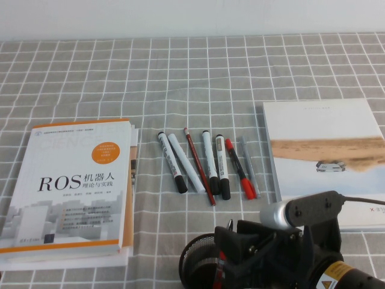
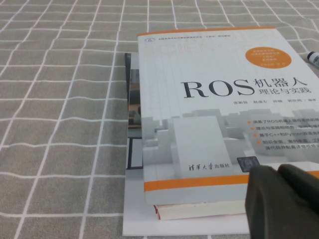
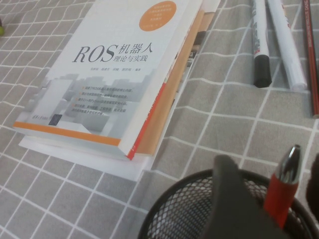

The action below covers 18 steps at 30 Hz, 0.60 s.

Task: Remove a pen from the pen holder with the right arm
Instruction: 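Take a marker out of the pen holder and lay it on the table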

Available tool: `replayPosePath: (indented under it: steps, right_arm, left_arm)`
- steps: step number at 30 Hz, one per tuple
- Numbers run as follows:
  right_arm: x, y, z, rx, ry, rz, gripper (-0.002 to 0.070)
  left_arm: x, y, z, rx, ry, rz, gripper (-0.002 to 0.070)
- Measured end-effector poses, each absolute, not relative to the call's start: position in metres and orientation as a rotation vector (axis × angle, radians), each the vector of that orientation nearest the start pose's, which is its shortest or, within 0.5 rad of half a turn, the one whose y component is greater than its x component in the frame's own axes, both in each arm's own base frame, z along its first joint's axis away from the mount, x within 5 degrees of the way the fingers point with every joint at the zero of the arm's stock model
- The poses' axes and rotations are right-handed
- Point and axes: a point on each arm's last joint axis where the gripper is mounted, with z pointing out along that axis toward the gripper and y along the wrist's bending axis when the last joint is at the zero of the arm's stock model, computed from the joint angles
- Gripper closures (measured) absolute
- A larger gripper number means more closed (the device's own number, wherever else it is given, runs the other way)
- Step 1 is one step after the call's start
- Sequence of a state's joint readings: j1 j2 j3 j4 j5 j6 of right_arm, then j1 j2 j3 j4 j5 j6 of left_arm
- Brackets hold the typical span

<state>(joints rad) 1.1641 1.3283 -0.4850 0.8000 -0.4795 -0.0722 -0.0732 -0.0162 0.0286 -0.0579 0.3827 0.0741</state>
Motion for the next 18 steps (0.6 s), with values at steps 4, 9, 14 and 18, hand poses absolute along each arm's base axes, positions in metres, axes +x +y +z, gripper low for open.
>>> replayPosePath:
  steps: [4,9,14,18]
  right_arm:
    - [0.1249,0.2140,0.2162,-0.280,2.039,0.854,0.0468]
    - [0.1249,0.2140,0.2162,-0.280,2.039,0.854,0.0601]
    - [0.1255,0.2159,0.2190,-0.280,2.032,0.862,0.0676]
    - [0.1258,0.2186,0.2221,-0.301,2.025,0.864,0.0686]
  left_arm:
    - [0.0518,-0.0058,0.1701,0.103,1.876,-0.057,0.0678]
    - [0.0518,-0.0058,0.1701,0.103,1.876,-0.057,0.0678]
    - [0.0518,-0.0058,0.1701,0.103,1.876,-0.057,0.0678]
    - [0.0518,-0.0058,0.1701,0.103,1.876,-0.057,0.0678]
